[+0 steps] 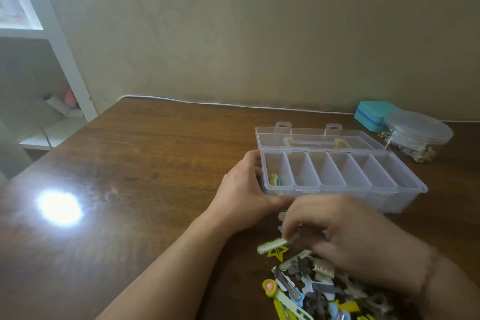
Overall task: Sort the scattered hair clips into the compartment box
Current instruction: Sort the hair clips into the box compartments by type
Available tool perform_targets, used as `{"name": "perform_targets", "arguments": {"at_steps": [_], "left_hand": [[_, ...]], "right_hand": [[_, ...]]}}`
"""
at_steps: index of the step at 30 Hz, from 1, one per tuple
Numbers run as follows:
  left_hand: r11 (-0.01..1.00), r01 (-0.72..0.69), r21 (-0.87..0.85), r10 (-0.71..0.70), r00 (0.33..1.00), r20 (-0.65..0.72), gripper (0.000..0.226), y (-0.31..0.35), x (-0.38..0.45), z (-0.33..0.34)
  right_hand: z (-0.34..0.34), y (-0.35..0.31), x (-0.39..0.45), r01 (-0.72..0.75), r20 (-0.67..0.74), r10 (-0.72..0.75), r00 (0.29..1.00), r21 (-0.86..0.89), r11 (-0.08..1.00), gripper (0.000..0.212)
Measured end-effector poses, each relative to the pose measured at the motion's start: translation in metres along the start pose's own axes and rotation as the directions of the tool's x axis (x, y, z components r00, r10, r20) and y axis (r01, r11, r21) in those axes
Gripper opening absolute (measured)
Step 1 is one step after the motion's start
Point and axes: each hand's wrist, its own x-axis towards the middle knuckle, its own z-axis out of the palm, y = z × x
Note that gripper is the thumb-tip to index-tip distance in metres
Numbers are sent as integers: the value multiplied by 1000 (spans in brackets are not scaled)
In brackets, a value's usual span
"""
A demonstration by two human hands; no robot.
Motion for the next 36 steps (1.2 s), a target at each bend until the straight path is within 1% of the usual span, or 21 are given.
{"name": "perform_targets", "arguments": {"at_steps": [1,2,3,4,5,6,7,9,11,14,16,18,20,21,22,23,25,30,33,36], "left_hand": [[1000,-2,-1,2,1000,7,92,0,0,-1],[1000,-5,1,5,1000,18,93,1,0,-2],[1000,-5,1,5,1000,28,94,1,0,-2],[1000,-1,1,0,999,32,95,1,0,-2],[1000,7,3,-7,1000,30,96,1,0,-2],[1000,13,6,-13,1000,27,96,2,0,-1],[1000,14,11,-14,1000,22,97,2,0,-1],[1000,8,16,-9,1000,21,96,2,0,-1],[1000,7,12,-7,1000,25,95,3,-1,-1],[1000,5,2,-5,1000,26,94,3,0,-2],[1000,6,2,-6,1000,28,95,2,0,-2],[1000,1,1,-1,999,36,95,2,0,-2],[1000,-4,7,4,999,32,95,1,0,-2],[1000,-2,3,2,1000,22,94,1,0,-2],[1000,3,-1,-3,1000,14,93,1,0,-2],[1000,11,-6,-11,1000,11,92,1,0,-1],[1000,22,-10,-22,1000,14,92,2,-1,0],[1000,17,0,-17,1000,6,92,2,0,1],[1000,18,-2,-18,1000,2,93,1,0,1],[1000,16,0,-16,1000,11,94,2,0,0]], "right_hand": [[-7,-1,-2,-47,-39,52,998,116,992,17],[-12,0,-2,-84,-109,113,988,238,968,15],[-15,1,0,-111,-198,187,962,344,932,13],[-14,2,3,-129,-298,264,917,405,905,11],[-11,4,7,-165,-386,327,863,396,903,8],[-6,7,12,-218,-453,362,814,340,915,8],[0,8,18,-283,-495,381,781,264,922,8],[10,9,27,-353,-544,371,752,143,925,5],[16,10,33,-319,-554,315,771,93,943,3],[17,13,34,-247,-514,210,832,-3,969,19],[10,12,30,-198,-486,146,862,-58,978,19],[2,10,21,-114,-427,77,901,-63,991,20],[-4,-1,10,-28,-271,31,962,17,999,19],[-4,-6,7,-3,-173,6,985,18,1000,19],[-1,-9,6,13,-80,-16,997,-34,999,20],[3,-13,7,28,-1,-28,1000,-107,994,23],[10,-16,10,33,72,-20,997,-177,984,30],[13,-20,16,-30,122,56,991,-212,977,38],[16,-26,18,-23,179,74,981,-271,962,38],[15,-28,17,-38,228,100,969,-260,965,38]]}}
